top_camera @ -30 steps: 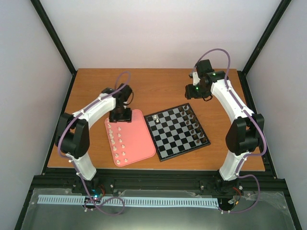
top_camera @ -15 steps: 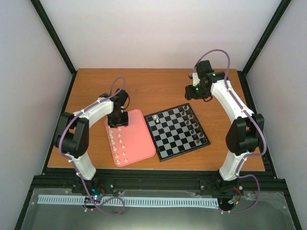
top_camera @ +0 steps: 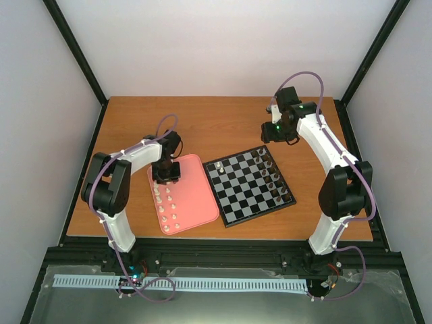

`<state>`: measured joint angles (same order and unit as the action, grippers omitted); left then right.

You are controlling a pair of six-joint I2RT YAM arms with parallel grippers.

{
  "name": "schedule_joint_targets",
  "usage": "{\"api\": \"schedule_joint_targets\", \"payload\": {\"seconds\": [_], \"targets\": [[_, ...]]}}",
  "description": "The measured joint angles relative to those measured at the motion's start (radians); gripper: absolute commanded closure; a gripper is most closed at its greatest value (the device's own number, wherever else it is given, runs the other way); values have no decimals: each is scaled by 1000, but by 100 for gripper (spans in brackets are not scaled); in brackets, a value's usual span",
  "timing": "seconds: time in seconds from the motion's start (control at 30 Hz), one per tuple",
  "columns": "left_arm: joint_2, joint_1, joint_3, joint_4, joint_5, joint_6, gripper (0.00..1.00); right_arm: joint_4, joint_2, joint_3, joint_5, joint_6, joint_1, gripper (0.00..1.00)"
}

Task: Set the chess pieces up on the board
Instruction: Pick up the chess piece from the storage box.

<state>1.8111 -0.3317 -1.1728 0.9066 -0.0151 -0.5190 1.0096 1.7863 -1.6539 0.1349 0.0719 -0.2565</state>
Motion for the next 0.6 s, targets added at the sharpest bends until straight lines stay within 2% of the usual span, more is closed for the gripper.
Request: {"api": "schedule_joint_targets", "payload": {"seconds": [0.3, 0.47, 0.6], "targets": [[20, 21, 0, -14, 0, 14, 80, 2, 0, 0, -5, 0, 0, 39], [21, 24, -1, -14, 0, 29, 98, 3, 0, 0, -8, 1, 0, 39], [21, 24, -5, -12, 1, 33, 99, 3, 0, 0, -8, 3, 0, 39]]}}
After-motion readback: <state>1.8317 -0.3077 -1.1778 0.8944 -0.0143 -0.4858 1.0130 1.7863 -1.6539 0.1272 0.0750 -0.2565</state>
